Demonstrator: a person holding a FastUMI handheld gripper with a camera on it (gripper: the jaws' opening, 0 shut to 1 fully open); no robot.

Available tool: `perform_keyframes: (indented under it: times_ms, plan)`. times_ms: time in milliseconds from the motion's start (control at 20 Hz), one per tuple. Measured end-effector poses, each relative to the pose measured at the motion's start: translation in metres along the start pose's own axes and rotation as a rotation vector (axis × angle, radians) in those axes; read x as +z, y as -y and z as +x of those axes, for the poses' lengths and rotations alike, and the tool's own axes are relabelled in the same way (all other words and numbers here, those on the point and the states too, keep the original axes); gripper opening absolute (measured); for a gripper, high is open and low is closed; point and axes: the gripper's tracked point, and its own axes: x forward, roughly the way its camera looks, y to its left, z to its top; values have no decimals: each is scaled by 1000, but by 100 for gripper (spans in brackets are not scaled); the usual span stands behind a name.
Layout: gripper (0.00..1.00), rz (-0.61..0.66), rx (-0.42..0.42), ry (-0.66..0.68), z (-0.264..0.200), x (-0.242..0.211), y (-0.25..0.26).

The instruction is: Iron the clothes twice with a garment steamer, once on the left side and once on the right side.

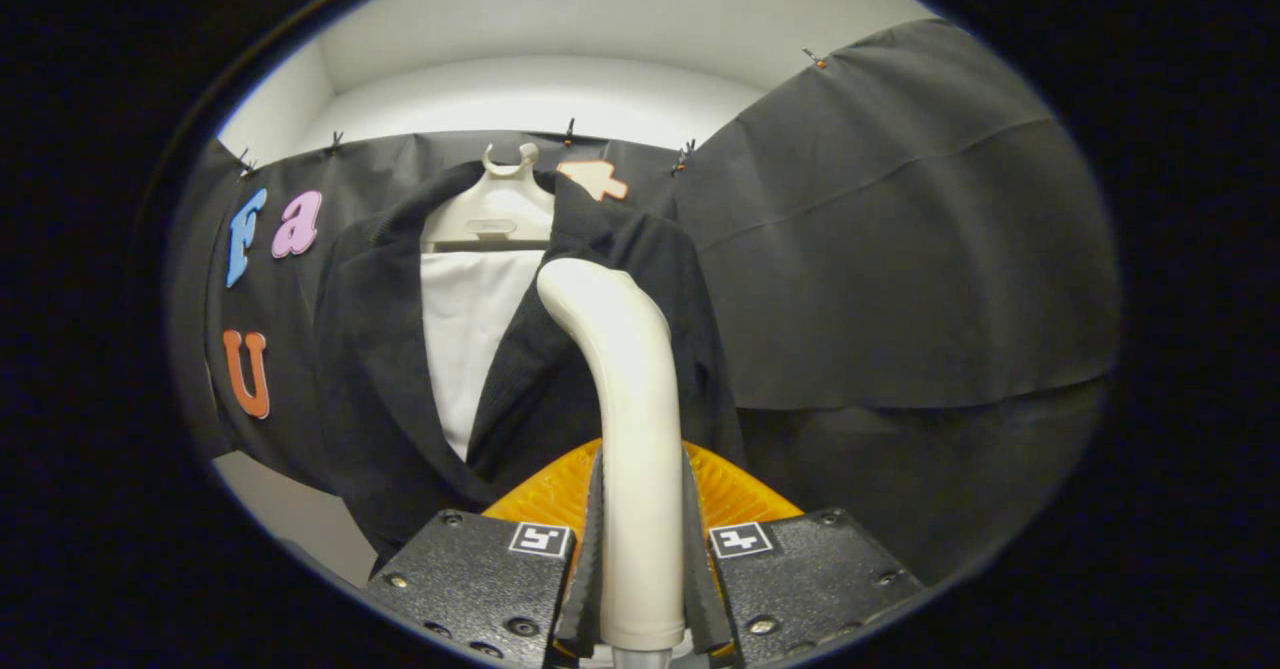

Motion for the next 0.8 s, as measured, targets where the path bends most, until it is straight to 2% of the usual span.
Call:
perform_keyframes:
  times_ms: [800]
  plan:
    - [37, 1, -12, -182, -28, -93, 6]
